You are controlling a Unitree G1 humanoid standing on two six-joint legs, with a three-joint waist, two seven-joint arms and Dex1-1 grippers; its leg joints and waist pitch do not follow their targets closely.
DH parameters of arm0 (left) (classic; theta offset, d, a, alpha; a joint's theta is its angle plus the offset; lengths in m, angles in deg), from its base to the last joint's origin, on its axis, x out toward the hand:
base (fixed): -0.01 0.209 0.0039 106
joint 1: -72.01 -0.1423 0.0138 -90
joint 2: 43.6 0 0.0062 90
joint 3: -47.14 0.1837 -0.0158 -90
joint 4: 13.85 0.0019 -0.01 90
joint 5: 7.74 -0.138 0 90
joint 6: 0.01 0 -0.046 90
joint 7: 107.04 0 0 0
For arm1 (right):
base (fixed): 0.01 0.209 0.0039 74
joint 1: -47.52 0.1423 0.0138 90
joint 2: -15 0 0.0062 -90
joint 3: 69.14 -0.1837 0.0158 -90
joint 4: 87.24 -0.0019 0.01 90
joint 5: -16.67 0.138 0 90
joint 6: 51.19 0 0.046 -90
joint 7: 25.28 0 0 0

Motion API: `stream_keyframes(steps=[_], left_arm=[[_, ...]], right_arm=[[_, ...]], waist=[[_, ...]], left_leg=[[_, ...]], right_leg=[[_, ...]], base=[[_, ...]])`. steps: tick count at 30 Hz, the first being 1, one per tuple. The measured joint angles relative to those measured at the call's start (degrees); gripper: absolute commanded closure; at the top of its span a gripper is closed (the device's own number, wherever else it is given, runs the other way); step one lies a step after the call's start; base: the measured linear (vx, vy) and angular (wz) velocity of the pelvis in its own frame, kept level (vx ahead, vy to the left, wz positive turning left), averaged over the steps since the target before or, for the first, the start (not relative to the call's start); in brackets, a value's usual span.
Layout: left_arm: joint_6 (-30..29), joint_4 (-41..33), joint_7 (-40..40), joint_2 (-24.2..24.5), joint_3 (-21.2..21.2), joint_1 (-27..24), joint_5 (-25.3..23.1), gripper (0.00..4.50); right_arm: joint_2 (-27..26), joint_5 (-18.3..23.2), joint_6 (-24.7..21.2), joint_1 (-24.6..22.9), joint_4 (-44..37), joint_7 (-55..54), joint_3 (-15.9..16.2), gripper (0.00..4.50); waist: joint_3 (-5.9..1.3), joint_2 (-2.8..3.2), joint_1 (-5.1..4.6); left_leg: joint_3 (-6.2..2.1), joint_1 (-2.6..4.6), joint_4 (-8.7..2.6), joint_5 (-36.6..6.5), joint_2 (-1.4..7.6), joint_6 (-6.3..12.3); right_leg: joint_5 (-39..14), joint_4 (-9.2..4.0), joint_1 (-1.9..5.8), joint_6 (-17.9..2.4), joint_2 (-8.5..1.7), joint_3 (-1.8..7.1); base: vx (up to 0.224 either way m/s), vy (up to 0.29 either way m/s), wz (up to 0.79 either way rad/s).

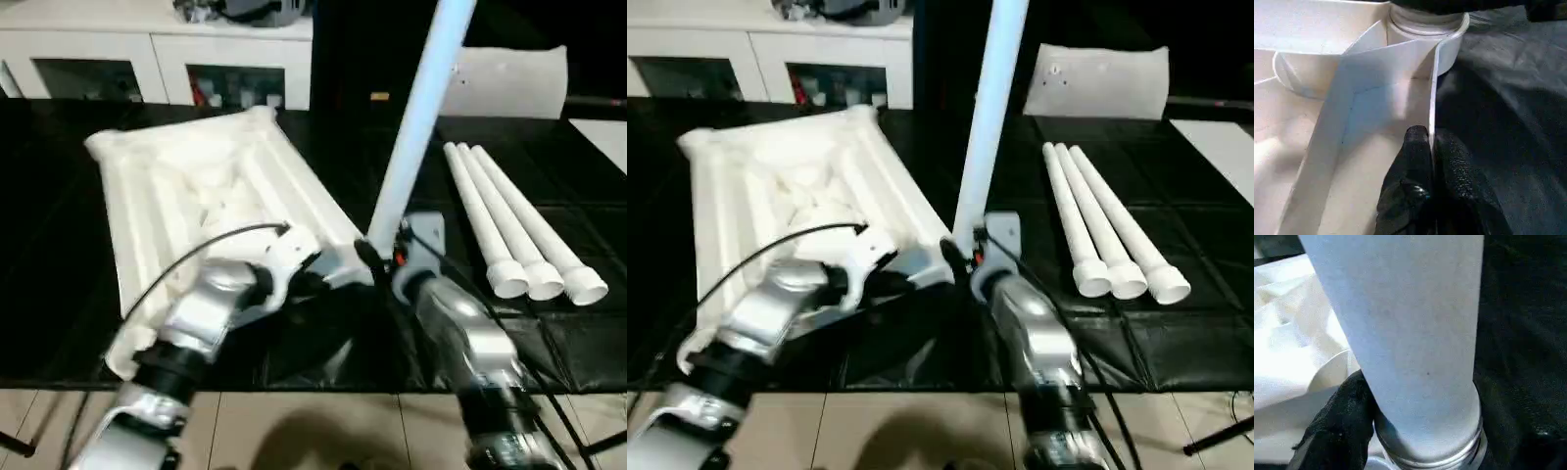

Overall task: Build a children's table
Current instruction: Rotate leg to tighten

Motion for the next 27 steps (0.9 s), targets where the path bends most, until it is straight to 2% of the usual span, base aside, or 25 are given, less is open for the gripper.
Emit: stream_keyframes(steps=[2,3,7,11,16,20,23,27], left_arm=[[-0.06,-0.41,0.31,0.0,0.22,0.0,-0.25,4.5],[-0.17,-0.64,0.38,0.02,0.23,0.0,-0.4,4.5],[0.23,-1.35,-0.08,0.86,1.03,-0.01,-0.4,4.5],[3.82,-0.94,-2.79,3.84,1.86,0.0,-0.37,4.5],[11.07,1.48,-8.55,8.26,2.11,0.07,0.14,4.5],[19.04,4.39,-15.91,12.84,3.31,0.7,1.51,4.5],[22.74,6.83,-21.04,14.65,3.33,1.49,2.46,4.5],[26.42,10.03,-26.18,15.14,4.45,3.32,2.93,4.5]], right_arm=[[-1.05,-0.48,1.01,-0.07,0.01,-0.22,-0.8,1.11],[-1.54,-0.49,1.1,-0.11,-0.39,-0.22,-1.03,1.08],[-1.01,-0.95,2.2,-2.25,-2.59,1.39,-0.3,0.65],[3.2,0.31,2.34,-5.77,-6.06,7.94,2.67,0.3],[10.88,1.74,2.39,-10.35,-11.05,19.27,4.99,0.05],[18.7,5.13,3.43,-11.39,-13.97,29.03,4.2,0.05],[23.59,7.36,3.6,-11.38,-15.75,35.72,3.25,0.05],[27.76,7.33,4.64,-11.36,-15.65,43.12,6.04,0.05]], waist=[[-0.01,0.01,0.07],[-0.01,0.01,0.05],[-0.01,0.02,0.26],[0.02,0.0,0.09],[0.1,-0.02,0.42],[0.19,-0.15,1.04],[0.19,-0.18,1.62],[0.22,-0.24,2.34]], left_leg=[[0.0,-0.03,0.0,0.0,0.01,0.0],[0.0,-0.05,-0.03,0.0,0.02,0.0],[0.0,-0.13,-0.23,-0.01,0.04,0.0],[0.0,-0.15,-0.29,0.0,0.06,0.0],[0.01,-0.21,-0.29,0.0,0.06,0.0],[0.0,-0.27,-0.28,-0.01,0.06,0.01],[0.01,-0.32,-0.28,-0.03,0.05,0.05],[0.02,-0.4,-0.25,-0.08,0.04,0.13]], right_leg=[[0.2,0.02,-0.01,0.1,0.0,0.02],[0.23,0.03,-0.05,0.13,0.0,0.01],[0.32,0.03,-0.17,-0.01,0.02,-0.02],[0.28,0.02,-0.24,0.05,0.06,-0.02],[0.18,-0.02,-0.26,0.23,0.06,-0.01],[0.16,-0.06,-0.26,0.26,0.05,-0.02],[0.18,-0.08,-0.25,0.22,0.02,-0.03],[0.27,-0.08,-0.26,0.05,-0.03,-0.06]], base=[[0.0,0.0,0.0],[0.0,0.0,0.0],[0.0,0.0,0.0],[0.0,0.0,0.0],[0.0,0.0,0.0],[0.0,0.0,0.0],[0.0,0.0,0.0],[0.0,0.0,0.0]])
